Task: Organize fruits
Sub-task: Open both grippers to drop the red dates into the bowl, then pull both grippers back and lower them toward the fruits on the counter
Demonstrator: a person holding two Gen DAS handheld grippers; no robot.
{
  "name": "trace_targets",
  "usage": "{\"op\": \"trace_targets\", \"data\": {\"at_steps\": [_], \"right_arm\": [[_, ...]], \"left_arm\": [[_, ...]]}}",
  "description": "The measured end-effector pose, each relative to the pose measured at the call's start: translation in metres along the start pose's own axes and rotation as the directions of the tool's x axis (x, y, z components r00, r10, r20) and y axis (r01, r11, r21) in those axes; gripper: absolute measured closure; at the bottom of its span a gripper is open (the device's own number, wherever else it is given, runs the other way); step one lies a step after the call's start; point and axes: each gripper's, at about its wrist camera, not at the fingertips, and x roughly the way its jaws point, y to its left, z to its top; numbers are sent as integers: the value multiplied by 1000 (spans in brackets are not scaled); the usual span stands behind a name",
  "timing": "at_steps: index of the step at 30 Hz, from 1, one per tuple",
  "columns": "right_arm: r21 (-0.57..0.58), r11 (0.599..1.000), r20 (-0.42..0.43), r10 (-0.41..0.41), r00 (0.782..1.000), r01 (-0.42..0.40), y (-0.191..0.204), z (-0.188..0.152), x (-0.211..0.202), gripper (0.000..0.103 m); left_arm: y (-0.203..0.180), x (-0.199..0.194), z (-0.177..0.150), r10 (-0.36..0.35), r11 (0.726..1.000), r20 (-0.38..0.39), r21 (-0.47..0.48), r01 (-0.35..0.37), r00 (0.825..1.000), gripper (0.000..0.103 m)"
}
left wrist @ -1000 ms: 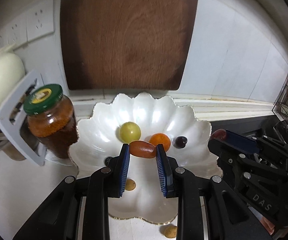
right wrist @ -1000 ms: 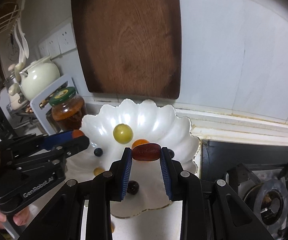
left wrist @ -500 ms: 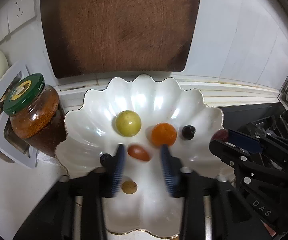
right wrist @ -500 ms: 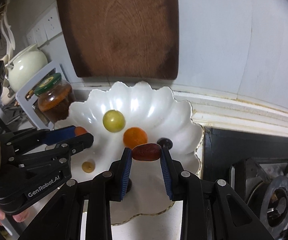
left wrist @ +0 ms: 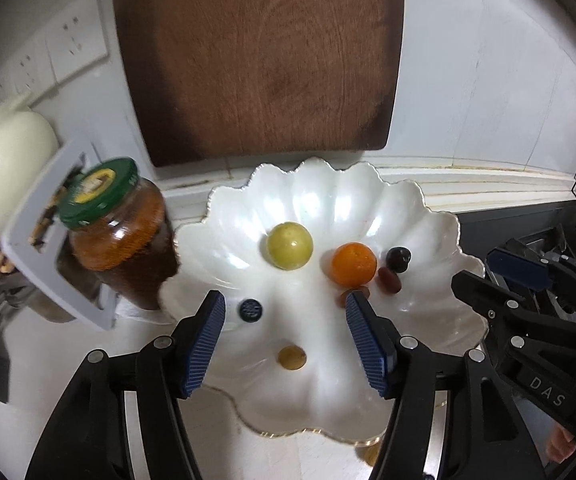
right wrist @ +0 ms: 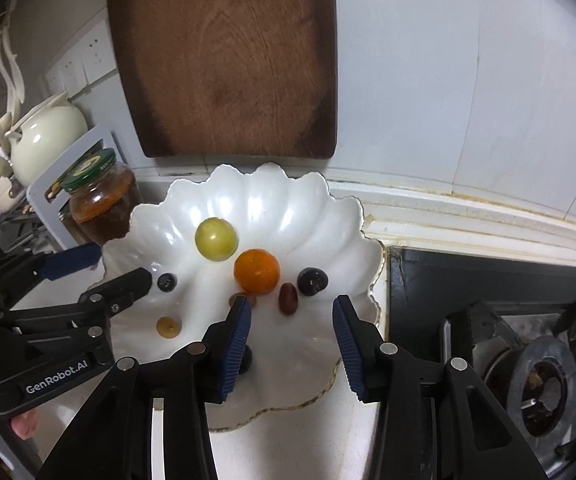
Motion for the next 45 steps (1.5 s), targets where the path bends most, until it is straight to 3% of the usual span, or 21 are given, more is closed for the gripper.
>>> {"op": "trace_targets", "data": {"at_steps": [11, 27, 45], "right_arm": [[-40, 999, 93, 33, 995, -30, 18, -3, -53, 59], [-86, 996, 199, 33, 980, -16, 35, -32, -122, 59], [-106, 994, 205, 31, 978, -10, 43, -79, -148, 59]], "left_arm": [[1, -69, -7, 15, 1000, 133, 12, -16, 991, 39], [-6, -137, -36, -17, 998, 231, 61, 3, 973, 38], [-15, -154, -90, -96, 991, 208, 110, 74, 973, 37]]}}
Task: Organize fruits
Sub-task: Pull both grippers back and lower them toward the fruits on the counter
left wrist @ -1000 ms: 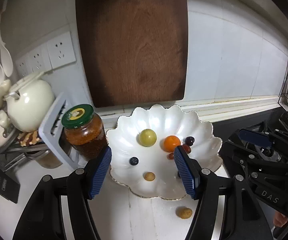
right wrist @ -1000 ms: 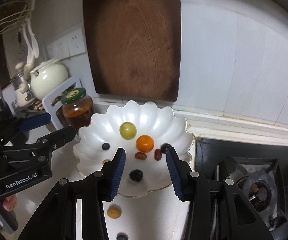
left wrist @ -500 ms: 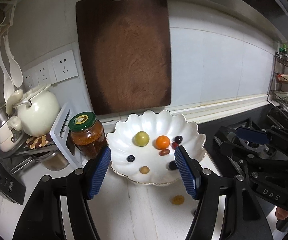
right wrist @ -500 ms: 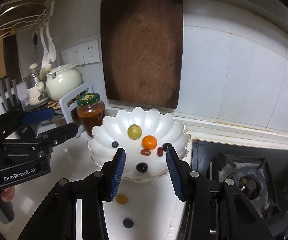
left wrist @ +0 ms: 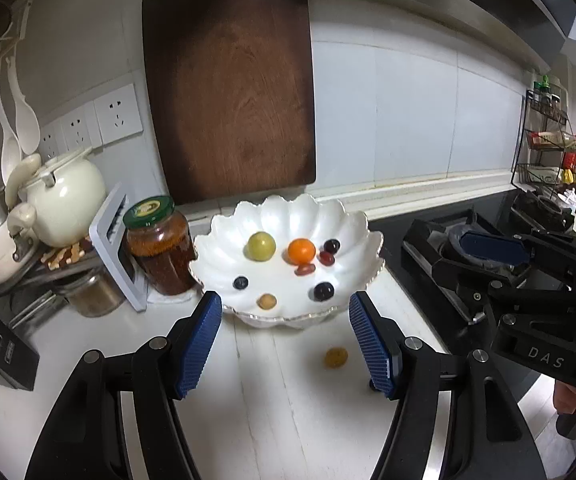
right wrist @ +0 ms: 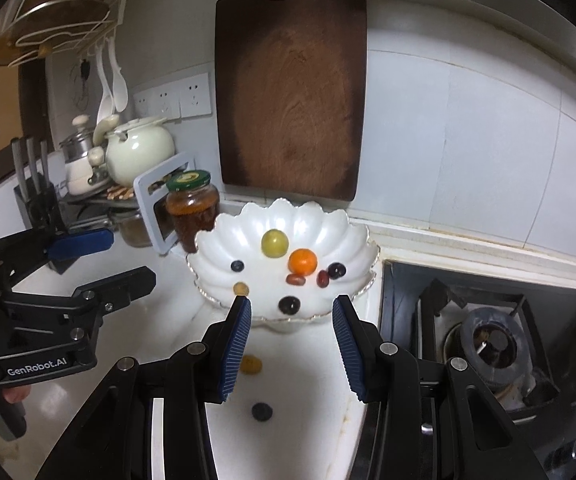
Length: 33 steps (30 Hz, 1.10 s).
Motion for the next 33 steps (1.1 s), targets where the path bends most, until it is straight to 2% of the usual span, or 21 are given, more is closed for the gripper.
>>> {"op": "trace_targets", "data": {"at_steps": [10, 17, 33], "right_arm": [[-2, 1000, -26, -4, 1000, 4, 5, -24, -6, 59], [-11, 1000, -61, 4, 998, -5, 12, -45, -1, 59], [29, 1000, -179, 15, 984, -10, 15, -85, 39, 59]], "left_arm": [[-5, -2, -22, -20, 999, -15, 28, 21, 1000, 37], [-12, 5, -35, -51, 995, -21, 90, 53, 998, 38], [-16, 50, -60, -135, 975, -92, 165, 148, 987, 44]]}}
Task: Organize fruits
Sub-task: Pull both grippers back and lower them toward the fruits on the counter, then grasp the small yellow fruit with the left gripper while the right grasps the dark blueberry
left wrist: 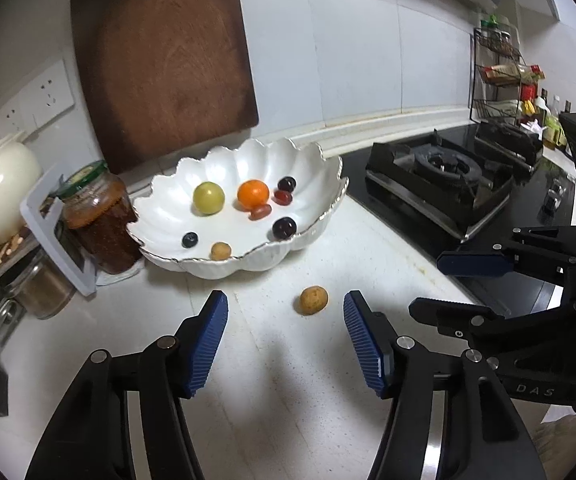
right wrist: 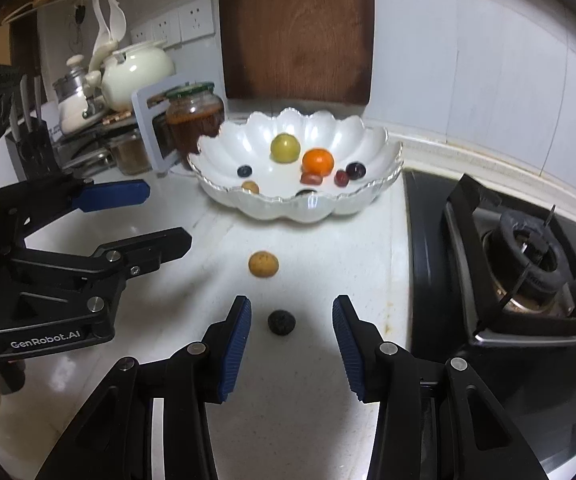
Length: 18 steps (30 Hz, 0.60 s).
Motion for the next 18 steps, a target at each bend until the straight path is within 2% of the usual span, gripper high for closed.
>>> {"op": "trace_targets", "data": {"at_steps": [6, 18], "right_arm": [[7, 1000, -28, 3, 1000, -2, 3, -7, 18, 59], [29, 999, -61, 25, 998, -23, 5, -13, 45, 60]], "left_arm": [[2, 26, -11, -39, 999, -51, 10, 39, 998, 49], [1, 66, -12, -92, 996, -102, 12, 93, 991, 53]]}}
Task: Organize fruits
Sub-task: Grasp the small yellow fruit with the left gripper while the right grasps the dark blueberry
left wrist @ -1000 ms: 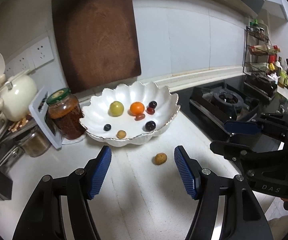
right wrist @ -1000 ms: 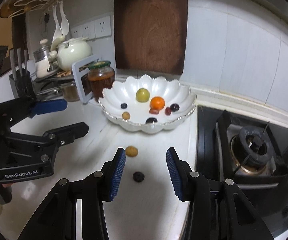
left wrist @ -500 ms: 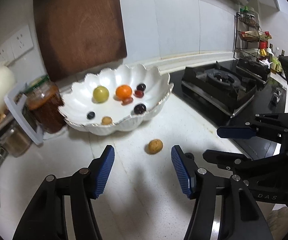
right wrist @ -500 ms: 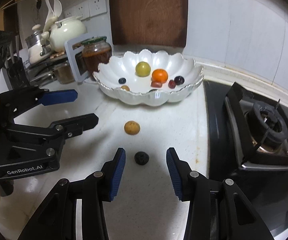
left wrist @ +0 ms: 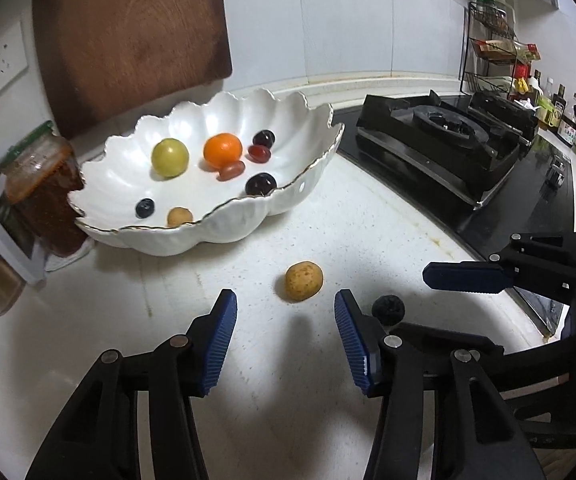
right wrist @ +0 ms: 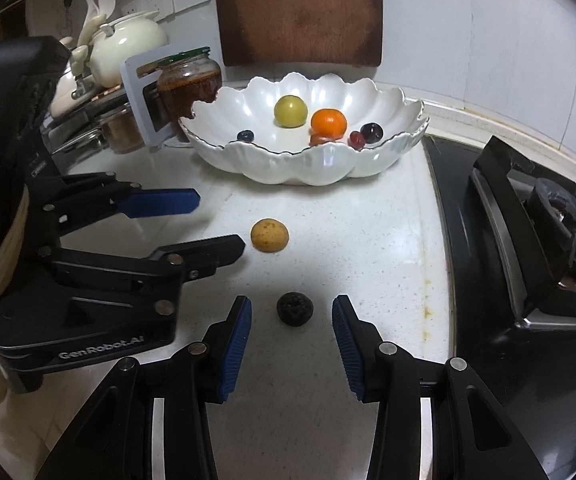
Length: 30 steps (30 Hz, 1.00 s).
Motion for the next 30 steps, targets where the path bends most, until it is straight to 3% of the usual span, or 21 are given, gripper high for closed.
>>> {"op": "trace_targets", "data": {"at_steps": [15, 25, 30], "right_arm": [[26, 999, -14, 33, 999, -32, -9, 2, 16, 68], [37, 998, -42, 56, 998, -55, -12, -3, 23, 75], [49, 996, -41, 82, 996, -80, -13, -4, 23, 80]], "left_arm": [[-1, 30, 10, -35, 999, -31, -23, 34, 999, 60], [-4, 41, 9, -27, 999, -60, -28, 26, 998, 75], [-6, 43, 8, -27, 999, -66, -30, 25, 997, 76]]}}
